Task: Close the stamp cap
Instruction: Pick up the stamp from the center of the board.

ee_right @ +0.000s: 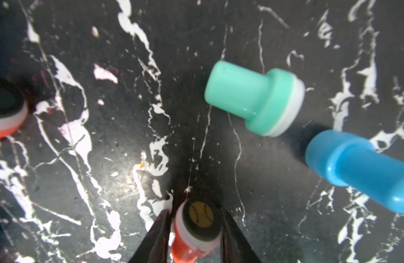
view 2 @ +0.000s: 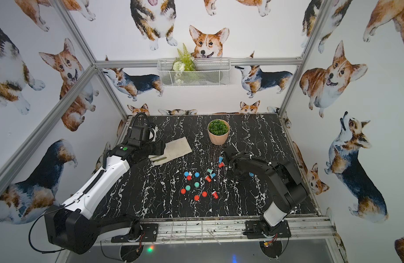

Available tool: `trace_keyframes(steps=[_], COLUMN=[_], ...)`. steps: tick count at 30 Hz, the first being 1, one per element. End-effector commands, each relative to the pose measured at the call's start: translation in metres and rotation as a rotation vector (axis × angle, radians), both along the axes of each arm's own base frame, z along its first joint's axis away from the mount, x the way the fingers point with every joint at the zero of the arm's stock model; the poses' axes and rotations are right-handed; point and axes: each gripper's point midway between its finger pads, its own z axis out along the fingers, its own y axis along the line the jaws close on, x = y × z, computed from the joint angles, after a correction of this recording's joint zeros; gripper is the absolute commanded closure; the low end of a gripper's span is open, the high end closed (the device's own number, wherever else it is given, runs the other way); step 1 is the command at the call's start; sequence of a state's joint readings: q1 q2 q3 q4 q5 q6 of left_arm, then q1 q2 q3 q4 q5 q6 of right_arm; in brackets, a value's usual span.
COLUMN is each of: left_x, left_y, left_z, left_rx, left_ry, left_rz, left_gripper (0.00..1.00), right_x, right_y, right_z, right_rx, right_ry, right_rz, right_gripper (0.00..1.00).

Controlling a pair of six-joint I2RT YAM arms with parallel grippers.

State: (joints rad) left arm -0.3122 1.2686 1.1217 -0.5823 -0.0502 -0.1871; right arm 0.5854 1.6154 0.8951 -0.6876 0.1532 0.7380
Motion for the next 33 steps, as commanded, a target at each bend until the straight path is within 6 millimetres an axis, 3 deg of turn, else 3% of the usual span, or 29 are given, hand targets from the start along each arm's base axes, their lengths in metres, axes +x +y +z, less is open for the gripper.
trace_keyframes(steps=[1, 9, 28, 33], left_x=[0.0018, 0.0015, 0.0016, 0.0015], left_y=[0.0000, 0.0005, 0.0005, 0.0007], left_z=[0.0035, 0.0030, 0.0031, 0.0022], left_rx=[-0.001, 0.001, 0.001, 0.002], left_ry=[-0.013, -0.012, -0.013, -0.011], left_rz=[-0.003, -0.002, -0.002, -0.001], left_gripper=[0.36, 0.36, 0.36, 0.36], right_x=[-0.0077, -0.0082, -0.0081, -0.0096], right_y=[-0.0035, -0.0022, 0.0004, -0.0001], right_z=[-0.0012, -0.0005, 0.0007, -0.0001], right_rx=[-0.010, -0.006, 0.000, -0.004], right_ry=[0.022, 0.017, 0.020, 0.027], right_rz=[-0.023, -0.021, -0.002, -0.001], right_gripper=[0.61, 0.64, 0.83, 0.70])
